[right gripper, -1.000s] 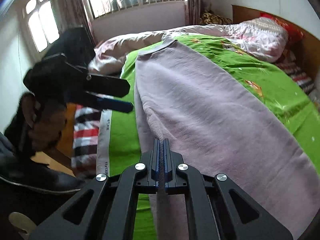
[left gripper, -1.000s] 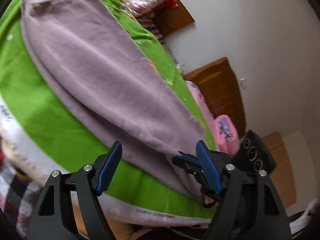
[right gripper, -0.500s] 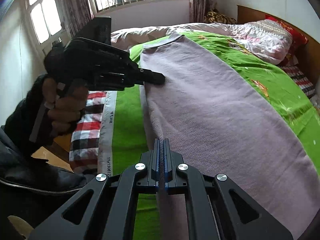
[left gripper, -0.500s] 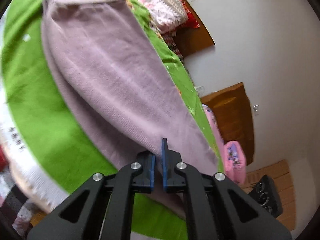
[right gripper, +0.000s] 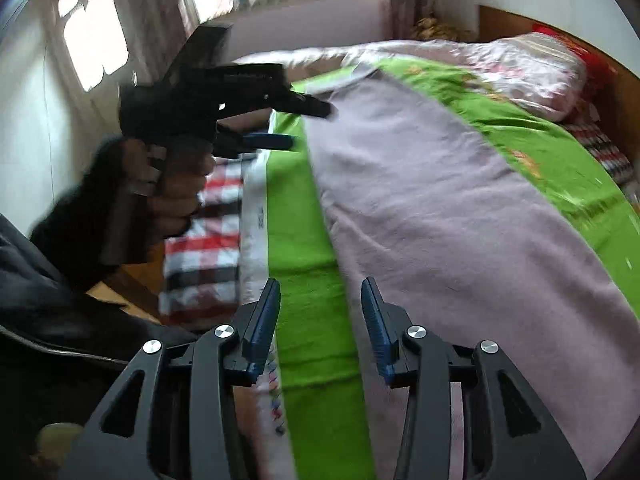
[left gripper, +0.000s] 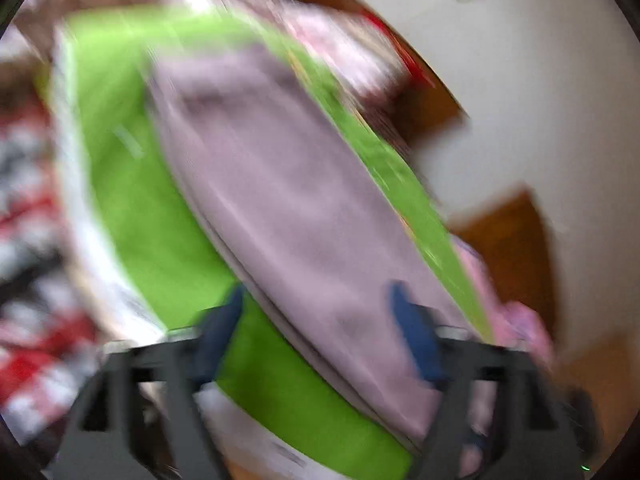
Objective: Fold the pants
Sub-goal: 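Move both grippers back over the sweatpants waistband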
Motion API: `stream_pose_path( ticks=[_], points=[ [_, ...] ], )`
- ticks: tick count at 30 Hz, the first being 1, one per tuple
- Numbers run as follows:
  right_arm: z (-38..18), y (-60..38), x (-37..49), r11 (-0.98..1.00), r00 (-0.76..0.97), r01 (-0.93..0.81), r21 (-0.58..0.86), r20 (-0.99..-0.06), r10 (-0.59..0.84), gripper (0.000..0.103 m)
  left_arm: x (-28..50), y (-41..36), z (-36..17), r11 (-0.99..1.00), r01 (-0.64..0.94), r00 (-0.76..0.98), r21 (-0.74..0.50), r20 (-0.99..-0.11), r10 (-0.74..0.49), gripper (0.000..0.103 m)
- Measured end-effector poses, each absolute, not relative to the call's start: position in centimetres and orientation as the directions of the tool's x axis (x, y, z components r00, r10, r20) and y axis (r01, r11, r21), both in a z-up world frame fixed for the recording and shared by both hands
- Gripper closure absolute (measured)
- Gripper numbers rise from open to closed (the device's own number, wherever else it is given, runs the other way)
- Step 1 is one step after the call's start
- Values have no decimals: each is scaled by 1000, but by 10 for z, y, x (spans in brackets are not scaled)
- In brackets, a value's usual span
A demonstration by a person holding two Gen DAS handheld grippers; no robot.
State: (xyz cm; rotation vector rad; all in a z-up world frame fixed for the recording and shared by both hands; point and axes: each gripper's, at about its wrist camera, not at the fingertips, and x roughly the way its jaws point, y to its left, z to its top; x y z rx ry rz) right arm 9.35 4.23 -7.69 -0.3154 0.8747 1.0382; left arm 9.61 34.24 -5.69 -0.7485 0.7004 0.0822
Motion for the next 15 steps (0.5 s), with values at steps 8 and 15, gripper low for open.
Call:
stream_pose_path(
  ticks=[8,15],
  points=[
    [-110,-8,116,715,259,-656,242,-818,514,56,187,323,-69,888,-268,667,-375,-737,-110,15],
    [-75,-92,90,816,402,-511,270,-764,504,52,196,315,-65,850,-452,569,-271,-821,40,17]
  ],
)
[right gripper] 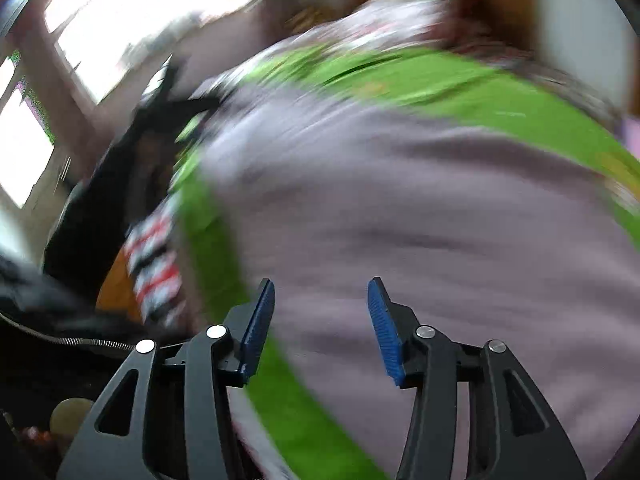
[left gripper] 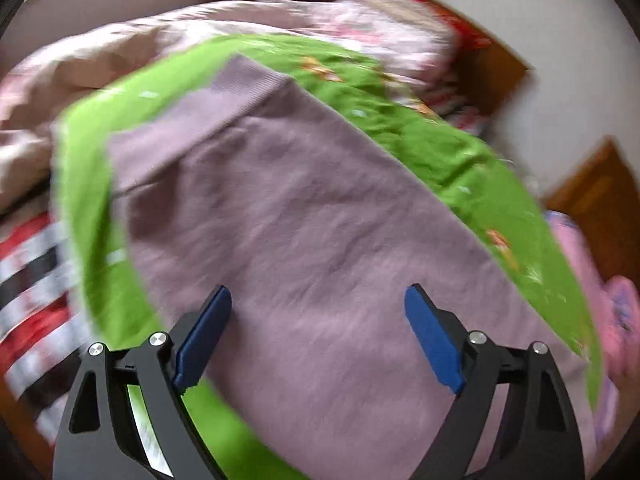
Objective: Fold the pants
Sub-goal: 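Move both grippers back over the sweatpants waistband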
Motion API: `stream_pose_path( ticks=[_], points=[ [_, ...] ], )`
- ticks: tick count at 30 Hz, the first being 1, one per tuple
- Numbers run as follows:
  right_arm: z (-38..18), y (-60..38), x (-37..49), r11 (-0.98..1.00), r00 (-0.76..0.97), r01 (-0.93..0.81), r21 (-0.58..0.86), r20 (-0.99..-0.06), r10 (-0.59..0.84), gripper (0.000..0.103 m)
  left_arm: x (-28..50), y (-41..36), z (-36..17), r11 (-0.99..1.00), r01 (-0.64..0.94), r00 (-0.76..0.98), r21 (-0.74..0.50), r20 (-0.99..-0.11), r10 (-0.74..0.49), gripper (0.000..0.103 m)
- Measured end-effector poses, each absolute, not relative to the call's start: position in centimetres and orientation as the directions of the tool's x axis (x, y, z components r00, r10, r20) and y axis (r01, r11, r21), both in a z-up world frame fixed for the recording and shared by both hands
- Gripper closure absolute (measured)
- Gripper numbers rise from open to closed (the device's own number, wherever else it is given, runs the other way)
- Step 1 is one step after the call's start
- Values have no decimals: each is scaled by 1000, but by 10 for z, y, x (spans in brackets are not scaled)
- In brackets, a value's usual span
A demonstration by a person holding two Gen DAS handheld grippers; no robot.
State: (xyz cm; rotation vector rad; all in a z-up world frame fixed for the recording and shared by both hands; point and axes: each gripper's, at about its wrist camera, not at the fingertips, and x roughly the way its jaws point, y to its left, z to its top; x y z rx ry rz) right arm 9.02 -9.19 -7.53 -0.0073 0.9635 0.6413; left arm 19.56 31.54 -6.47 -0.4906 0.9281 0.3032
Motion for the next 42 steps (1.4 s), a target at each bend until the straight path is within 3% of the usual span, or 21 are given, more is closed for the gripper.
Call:
stream_pose_path(
  ticks=[4,5,8,11,15,16,18,24,30,36,38,40,41,42],
  points=[
    [-63,-212,74,963,601,-149,222,-753,267,47,194,214,-14,946,-140,680,-293,-723,-123,14],
    [-64,-236,67,974,611,-74,215,-762,215,47,194,169,-8,955,19,662,-297,-712,-234,11],
    [-66,-287,40,984,615,64,163,-784,90,47,196,51,-7,873,373,511,-315,-715,-477,10],
    [-70,-307,29,987,602,93,133,-797,50,38,197,-46,-21,756,582,370,-298,-731,-574,10],
    [-101,-305,28,1000,491,3,-24,-871,-22,35,220,-108,-72,784,580,314,-222,-827,-466,10],
    [-101,-308,18,1000,507,-18,-22,-862,-10,35,216,-112,-76,774,605,364,-186,-800,-477,1],
    [-100,-325,4,998,494,0,58,-868,51,35,205,-118,-85,768,633,399,-100,-808,-434,2],
    [-100,-324,-15,998,475,-51,41,-878,60,35,196,-128,-90,777,629,436,-12,-823,-365,2],
    [-102,-339,-25,990,480,-40,134,-866,136,35,202,-123,-86,778,626,424,-56,-813,-400,2],
    [-99,-336,-27,992,456,-6,127,-883,116,35,201,-119,-82,777,626,421,-69,-809,-411,2],
    [-91,-330,-20,998,431,3,64,-900,56,35,203,-118,-82,777,624,416,-85,-805,-422,2],
    [-68,-320,-3,998,494,8,-68,-867,-63,27,203,-118,-81,777,623,415,-90,-804,-426,2],
    [-56,-319,6,996,552,29,-86,-829,-88,14,203,-118,-81,777,623,416,-88,-805,-424,2],
    [-46,-320,20,996,610,57,-65,-788,-86,12,203,-118,-81,777,623,416,-87,-805,-424,2]
  ],
)
